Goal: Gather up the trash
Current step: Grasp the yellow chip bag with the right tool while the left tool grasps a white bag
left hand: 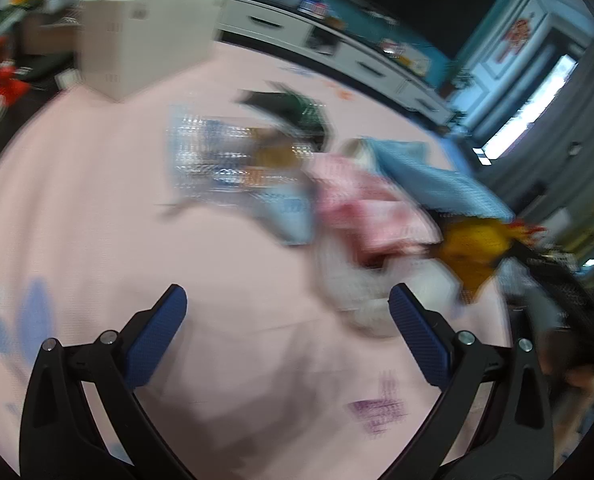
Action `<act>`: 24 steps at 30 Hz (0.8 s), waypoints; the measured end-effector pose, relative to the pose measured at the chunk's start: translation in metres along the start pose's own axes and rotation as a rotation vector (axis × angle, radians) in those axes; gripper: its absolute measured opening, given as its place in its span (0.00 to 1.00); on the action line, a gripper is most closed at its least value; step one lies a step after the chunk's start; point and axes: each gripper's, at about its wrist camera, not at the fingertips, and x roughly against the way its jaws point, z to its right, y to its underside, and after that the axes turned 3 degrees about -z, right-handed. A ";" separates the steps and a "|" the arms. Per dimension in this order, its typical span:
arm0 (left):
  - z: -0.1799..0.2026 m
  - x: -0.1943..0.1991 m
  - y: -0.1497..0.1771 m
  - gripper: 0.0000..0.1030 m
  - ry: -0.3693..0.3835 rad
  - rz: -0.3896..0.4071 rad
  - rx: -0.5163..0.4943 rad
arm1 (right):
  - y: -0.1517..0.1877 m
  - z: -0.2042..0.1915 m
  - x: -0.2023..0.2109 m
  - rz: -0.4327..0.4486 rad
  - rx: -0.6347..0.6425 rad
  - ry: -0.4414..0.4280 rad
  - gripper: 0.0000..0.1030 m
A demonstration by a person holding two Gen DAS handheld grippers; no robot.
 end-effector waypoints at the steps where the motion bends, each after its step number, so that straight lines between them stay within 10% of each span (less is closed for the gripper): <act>1: 0.009 -0.004 0.000 0.97 0.018 -0.012 -0.013 | -0.003 0.001 -0.006 -0.005 0.003 -0.001 0.97; 9: 0.050 -0.057 0.008 0.97 0.144 -0.119 -0.049 | 0.002 0.010 -0.035 -0.031 0.040 -0.070 0.97; 13: 0.058 -0.059 0.014 0.94 0.107 -0.086 -0.103 | 0.007 0.009 -0.043 -0.069 0.046 -0.092 0.70; 17: 0.056 -0.056 0.022 0.56 0.107 -0.073 -0.103 | 0.012 0.010 -0.038 -0.078 0.053 -0.089 0.44; 24: 0.051 -0.029 0.035 0.36 0.142 -0.069 -0.078 | 0.027 0.019 -0.009 -0.084 0.019 -0.118 0.33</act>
